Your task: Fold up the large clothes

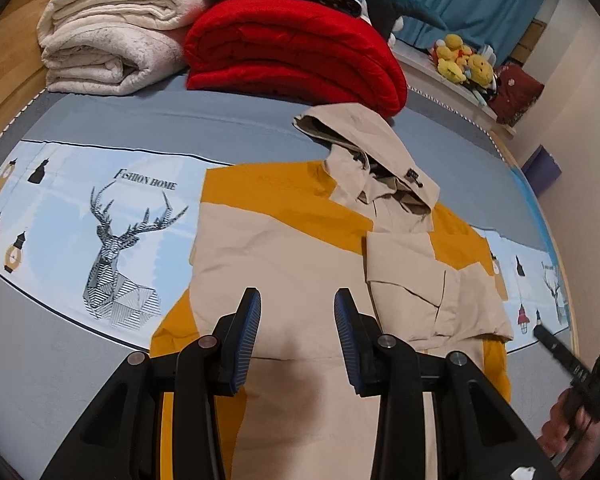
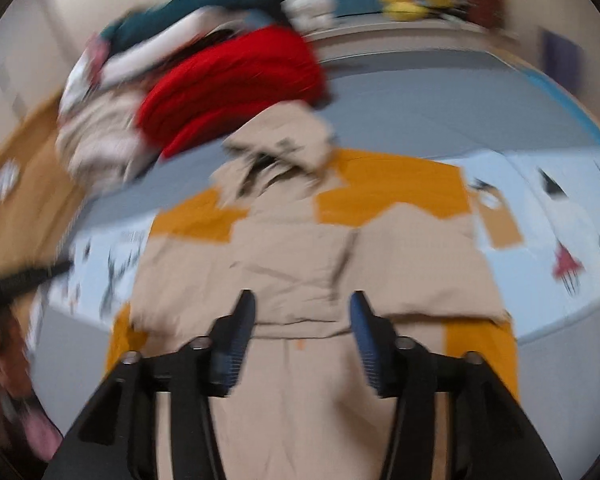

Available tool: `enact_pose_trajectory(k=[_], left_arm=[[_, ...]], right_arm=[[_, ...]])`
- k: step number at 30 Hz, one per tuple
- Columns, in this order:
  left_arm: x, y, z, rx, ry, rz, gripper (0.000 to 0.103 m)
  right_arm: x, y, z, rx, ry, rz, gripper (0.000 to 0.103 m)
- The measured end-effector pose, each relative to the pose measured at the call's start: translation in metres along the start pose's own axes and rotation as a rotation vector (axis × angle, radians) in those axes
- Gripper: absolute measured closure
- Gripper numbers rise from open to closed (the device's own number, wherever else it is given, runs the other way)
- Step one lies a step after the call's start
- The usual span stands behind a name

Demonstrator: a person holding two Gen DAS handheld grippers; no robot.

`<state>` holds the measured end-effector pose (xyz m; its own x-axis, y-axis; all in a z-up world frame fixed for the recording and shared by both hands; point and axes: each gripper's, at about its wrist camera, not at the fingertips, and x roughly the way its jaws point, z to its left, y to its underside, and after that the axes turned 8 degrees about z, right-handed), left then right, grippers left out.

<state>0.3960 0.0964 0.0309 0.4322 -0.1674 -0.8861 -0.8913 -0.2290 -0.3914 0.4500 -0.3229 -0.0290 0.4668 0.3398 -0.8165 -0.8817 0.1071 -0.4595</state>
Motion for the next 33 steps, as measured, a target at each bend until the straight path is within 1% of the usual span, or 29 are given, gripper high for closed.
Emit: enact_pose_trajectory(k=[1, 3, 5, 6, 7, 9, 10, 13, 16, 19, 20, 22, 25, 27, 28, 29, 30, 31, 33], left_arm=[[0.003, 0.001, -0.005, 0.01, -0.004, 0.004, 0.069], [0.008, 0.001, -0.012, 0.022, -0.005, 0.009, 0.069], [0.013, 0.003, -0.018, 0.033, -0.003, 0.013, 0.069], [0.016, 0.005, -0.022, 0.047, -0.002, 0.019, 0.069], [0.019, 0.006, -0.026, 0.059, -0.002, 0.022, 0.069], [0.026, 0.009, -0.034, 0.089, -0.006, 0.031, 0.069], [0.03, 0.011, -0.038, 0.105, -0.013, 0.036, 0.069], [0.039, 0.013, -0.046, 0.135, -0.027, 0.048, 0.069], [0.044, 0.012, -0.048, 0.134, -0.026, 0.055, 0.069], [0.048, 0.01, -0.05, 0.136, -0.019, 0.059, 0.069], [0.049, 0.009, -0.05, 0.137, -0.019, 0.06, 0.069], [0.051, 0.009, -0.051, 0.136, -0.016, 0.066, 0.069], [0.055, 0.008, -0.05, 0.133, -0.016, 0.072, 0.069], [0.055, 0.008, -0.049, 0.131, -0.015, 0.071, 0.069], [0.054, 0.008, -0.048, 0.13, -0.016, 0.069, 0.069], [0.053, 0.007, -0.047, 0.128, -0.016, 0.067, 0.069], [0.052, 0.008, -0.046, 0.127, -0.015, 0.066, 0.069], [0.051, 0.007, -0.045, 0.126, -0.015, 0.063, 0.069], [0.05, 0.007, -0.043, 0.123, -0.019, 0.058, 0.069]], right_arm=[[0.001, -0.001, -0.011, 0.031, 0.0, -0.008, 0.049], [0.011, -0.006, -0.029, 0.097, -0.011, 0.004, 0.049], [0.033, -0.006, -0.047, 0.176, -0.078, 0.042, 0.049], [0.04, -0.006, -0.05, 0.191, -0.086, 0.054, 0.049], [0.048, -0.007, -0.052, 0.202, -0.095, 0.071, 0.049], [0.069, -0.01, -0.049, 0.21, -0.159, 0.1, 0.049], [0.074, -0.009, -0.046, 0.21, -0.173, 0.103, 0.05], [0.099, -0.011, -0.034, 0.214, -0.255, 0.145, 0.05], [0.119, -0.009, -0.035, 0.251, -0.278, 0.181, 0.05], [0.143, -0.005, -0.043, 0.312, -0.303, 0.234, 0.05], [0.149, -0.003, -0.045, 0.322, -0.297, 0.247, 0.05], [0.16, -0.001, -0.049, 0.328, -0.256, 0.269, 0.05], [0.172, 0.001, -0.054, 0.355, -0.273, 0.292, 0.05], [0.177, 0.002, -0.054, 0.368, -0.29, 0.287, 0.051], [0.177, 0.001, -0.053, 0.367, -0.29, 0.281, 0.055], [0.176, 0.0, -0.049, 0.358, -0.281, 0.271, 0.072], [0.175, -0.002, -0.045, 0.345, -0.276, 0.261, 0.087], [0.169, -0.004, -0.036, 0.316, -0.276, 0.227, 0.092], [0.153, -0.011, -0.015, 0.243, -0.261, 0.156, 0.094]])
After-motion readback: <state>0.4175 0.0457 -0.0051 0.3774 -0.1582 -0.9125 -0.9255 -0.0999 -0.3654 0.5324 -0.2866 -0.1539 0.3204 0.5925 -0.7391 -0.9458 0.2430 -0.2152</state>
